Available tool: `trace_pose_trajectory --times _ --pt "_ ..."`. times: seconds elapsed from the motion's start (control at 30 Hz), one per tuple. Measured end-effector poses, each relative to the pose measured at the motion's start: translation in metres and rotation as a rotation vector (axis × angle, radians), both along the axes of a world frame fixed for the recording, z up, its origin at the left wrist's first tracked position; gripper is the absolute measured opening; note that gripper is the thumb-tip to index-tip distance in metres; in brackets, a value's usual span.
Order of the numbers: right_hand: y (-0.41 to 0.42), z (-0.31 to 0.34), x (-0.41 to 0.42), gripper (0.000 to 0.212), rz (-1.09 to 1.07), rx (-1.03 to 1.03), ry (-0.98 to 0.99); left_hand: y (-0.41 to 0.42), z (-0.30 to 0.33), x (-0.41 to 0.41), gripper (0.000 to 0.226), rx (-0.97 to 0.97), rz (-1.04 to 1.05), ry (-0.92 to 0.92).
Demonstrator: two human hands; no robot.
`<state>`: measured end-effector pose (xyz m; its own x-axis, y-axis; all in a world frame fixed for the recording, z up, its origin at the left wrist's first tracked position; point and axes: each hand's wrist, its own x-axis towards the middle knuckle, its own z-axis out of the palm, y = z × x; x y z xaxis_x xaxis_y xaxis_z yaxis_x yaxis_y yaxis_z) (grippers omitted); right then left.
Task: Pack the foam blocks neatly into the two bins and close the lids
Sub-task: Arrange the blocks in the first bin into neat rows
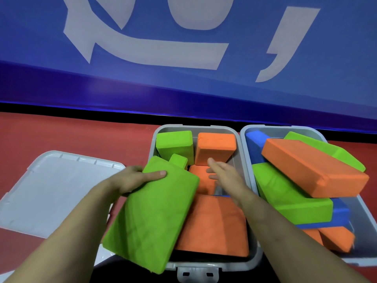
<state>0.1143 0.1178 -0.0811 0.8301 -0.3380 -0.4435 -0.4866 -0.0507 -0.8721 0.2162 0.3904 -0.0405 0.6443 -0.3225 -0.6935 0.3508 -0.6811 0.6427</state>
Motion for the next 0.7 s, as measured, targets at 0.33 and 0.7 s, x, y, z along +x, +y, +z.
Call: trace_pose_trajectory --times 0.33,0.7 --pt "-0.054 -0.081 0.019 0.072 0.196 -0.248 0.372 0.005 -0.03 0.026 0.083 0.286 0.346 -0.192" --pt "-0.081 -0.204 0.067 0.111 0.352 -0.145 0.491 -0.017 -0.06 0.016 0.111 0.453 0.263 -0.32"
